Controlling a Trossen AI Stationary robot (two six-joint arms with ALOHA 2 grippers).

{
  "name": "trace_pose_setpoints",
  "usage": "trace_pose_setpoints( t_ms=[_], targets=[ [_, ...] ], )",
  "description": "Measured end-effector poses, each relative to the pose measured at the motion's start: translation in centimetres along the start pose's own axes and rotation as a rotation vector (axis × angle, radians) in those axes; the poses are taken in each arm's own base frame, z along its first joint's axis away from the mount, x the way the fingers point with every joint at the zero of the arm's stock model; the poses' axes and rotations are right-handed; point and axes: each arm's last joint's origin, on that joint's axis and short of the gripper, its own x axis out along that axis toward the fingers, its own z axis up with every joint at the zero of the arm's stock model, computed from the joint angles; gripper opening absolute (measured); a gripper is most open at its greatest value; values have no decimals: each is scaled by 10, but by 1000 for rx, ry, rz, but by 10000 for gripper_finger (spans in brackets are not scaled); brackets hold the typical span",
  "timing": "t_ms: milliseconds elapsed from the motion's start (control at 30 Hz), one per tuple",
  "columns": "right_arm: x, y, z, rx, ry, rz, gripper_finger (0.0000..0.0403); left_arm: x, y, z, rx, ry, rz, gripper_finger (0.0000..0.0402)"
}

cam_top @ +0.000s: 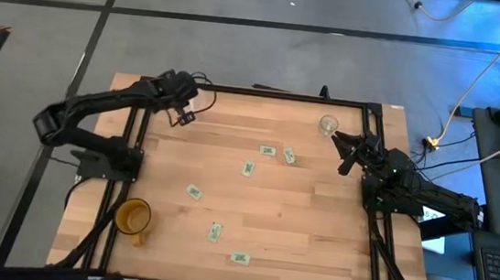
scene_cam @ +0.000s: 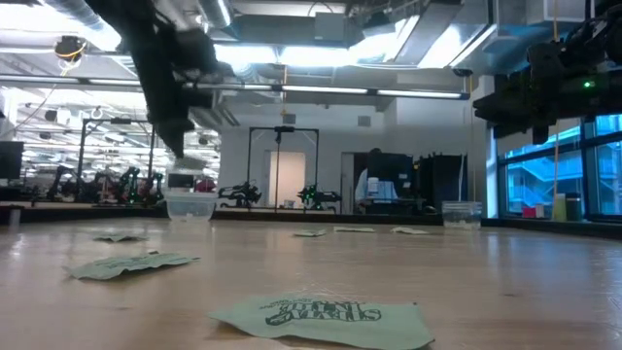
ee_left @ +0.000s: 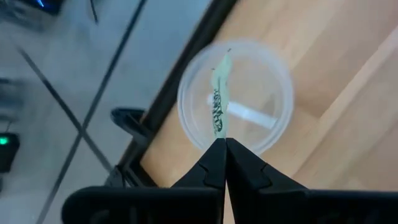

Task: Pick and place Stevia / Truvia into bins
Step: Put the green stevia packet into the transparent container

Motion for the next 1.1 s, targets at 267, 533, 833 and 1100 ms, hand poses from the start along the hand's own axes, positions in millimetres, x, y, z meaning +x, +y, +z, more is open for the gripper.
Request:
trace_pose_setpoints(
  t_ms=[267,533,833,1100],
  targets=[
    [0,0,0,28,0,0,118,36,-8,3,39,103,-43,2],
    [0,0,0,28,0,0,118,47,-11,7,54,99,-31,2],
    [0,0,0,28,1,0,118,55,-13,12,57,69,-29,2],
    [0,0,0,28,0,0,118,55,-13,12,49,71,-27,3]
  ],
)
